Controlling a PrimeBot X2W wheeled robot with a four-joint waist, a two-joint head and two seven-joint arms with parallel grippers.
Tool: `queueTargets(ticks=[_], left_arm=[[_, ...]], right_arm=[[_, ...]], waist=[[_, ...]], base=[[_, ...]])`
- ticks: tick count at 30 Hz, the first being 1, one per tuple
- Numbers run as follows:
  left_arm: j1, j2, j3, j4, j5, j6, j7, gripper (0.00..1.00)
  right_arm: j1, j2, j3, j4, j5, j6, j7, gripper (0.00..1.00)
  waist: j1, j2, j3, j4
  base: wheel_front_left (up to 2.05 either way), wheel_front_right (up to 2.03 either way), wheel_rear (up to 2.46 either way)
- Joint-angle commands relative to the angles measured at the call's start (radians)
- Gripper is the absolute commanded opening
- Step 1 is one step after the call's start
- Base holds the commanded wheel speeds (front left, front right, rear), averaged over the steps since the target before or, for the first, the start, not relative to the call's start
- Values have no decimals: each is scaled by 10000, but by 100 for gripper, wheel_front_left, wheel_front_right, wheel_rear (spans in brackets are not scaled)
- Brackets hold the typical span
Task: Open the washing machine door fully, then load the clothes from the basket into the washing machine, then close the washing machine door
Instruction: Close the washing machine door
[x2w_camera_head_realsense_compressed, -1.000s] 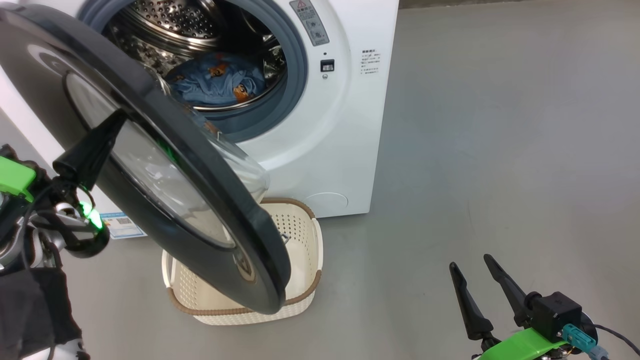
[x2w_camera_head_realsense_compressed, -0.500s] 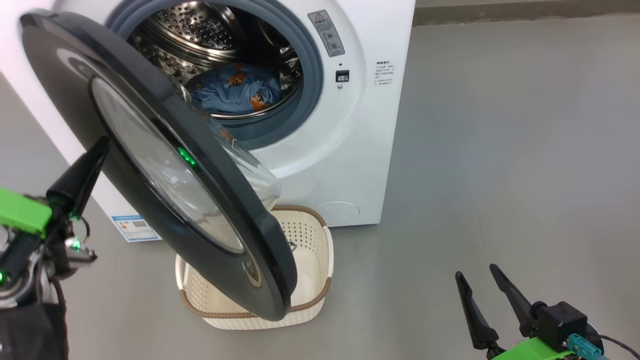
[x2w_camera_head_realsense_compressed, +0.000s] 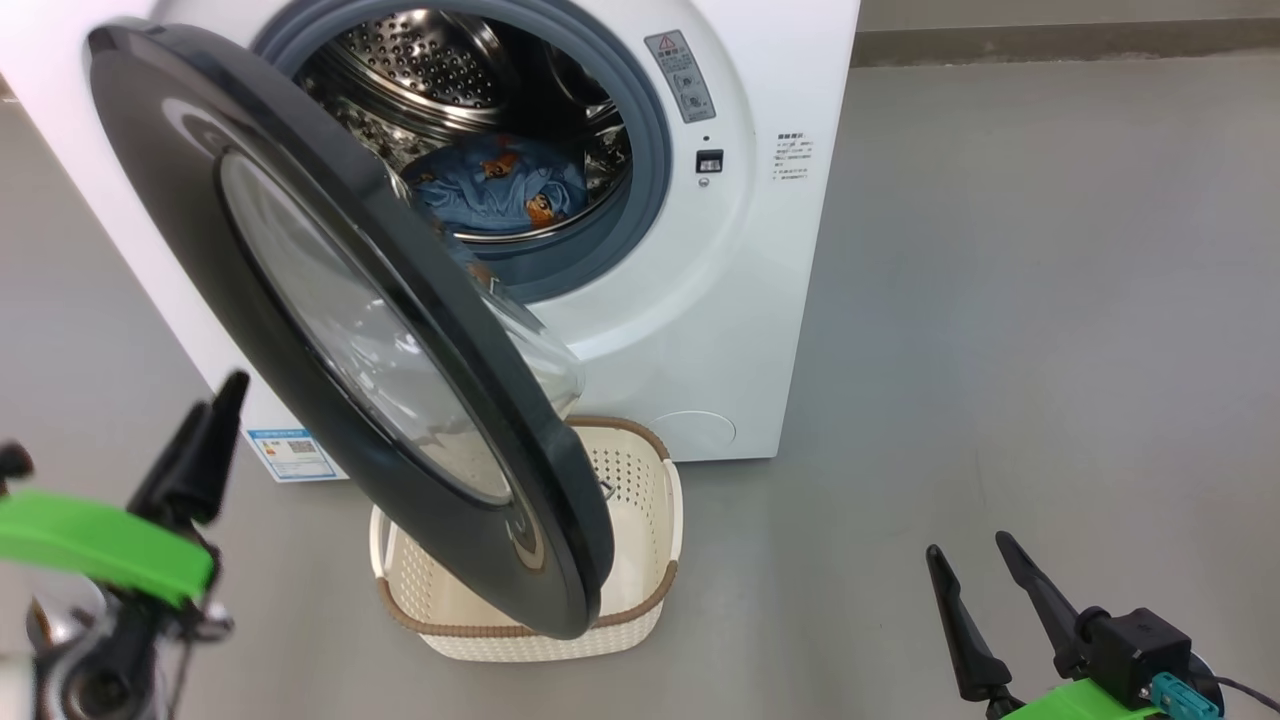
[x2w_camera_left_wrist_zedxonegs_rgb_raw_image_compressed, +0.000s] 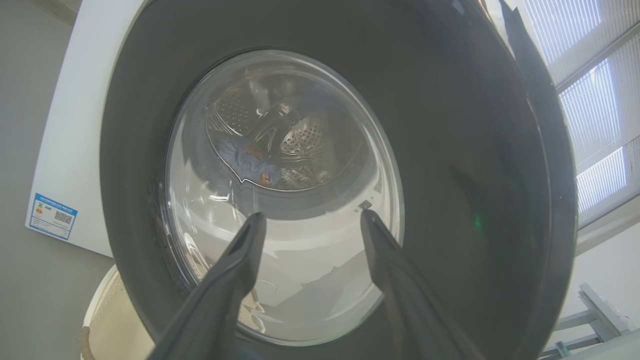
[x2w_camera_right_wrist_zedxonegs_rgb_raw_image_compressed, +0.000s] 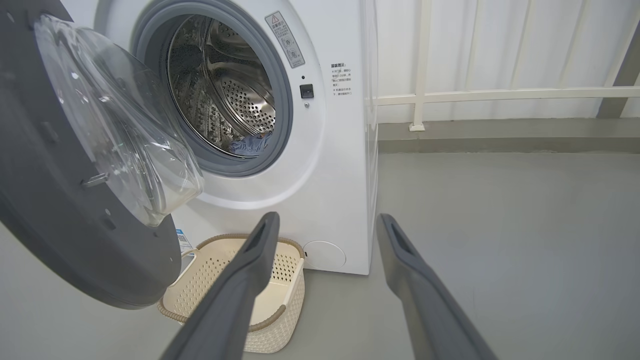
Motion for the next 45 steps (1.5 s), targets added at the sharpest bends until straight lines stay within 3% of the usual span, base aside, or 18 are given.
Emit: queueTargets(ticks=[1, 12, 23, 28, 37, 45], left_arm=[[117, 518, 40, -389, 263, -66, -454, 100], [1478, 1588, -1978, 241, 1283, -68, -3540, 100], [1933, 1928, -3221, 1491, 1892, -68, -5899, 100], [2098, 1971, -3625, 1801, 2718, -68, -6214, 100], [2657, 1551, -3394, 1178, 4097, -69, -6230, 100], [2962, 1307, -3131, 852, 4472, -69, -6232, 100]], right_arm=[[-40, -78, 174, -291, -139, 14, -48, 100], [181, -69, -124, -399, -175, 14, -48, 100], [351, -72, -245, -450, -174, 14, -48, 100], [401, -82, -232, -439, -172, 14, -48, 100], [475, -69, -263, -460, -177, 14, -48, 100], [523, -45, -320, -485, -176, 14, -48, 100]], waist=[[-1, 0, -27, 18], [-1, 0, -226, 248], [-1, 0, -371, 450], [-1, 0, -422, 450], [-1, 0, -427, 372], [-1, 0, -377, 303]], base=[[0, 0, 0], [0, 0, 0], [0, 0, 0], [0, 0, 0], [0, 0, 0], [0, 0, 0]])
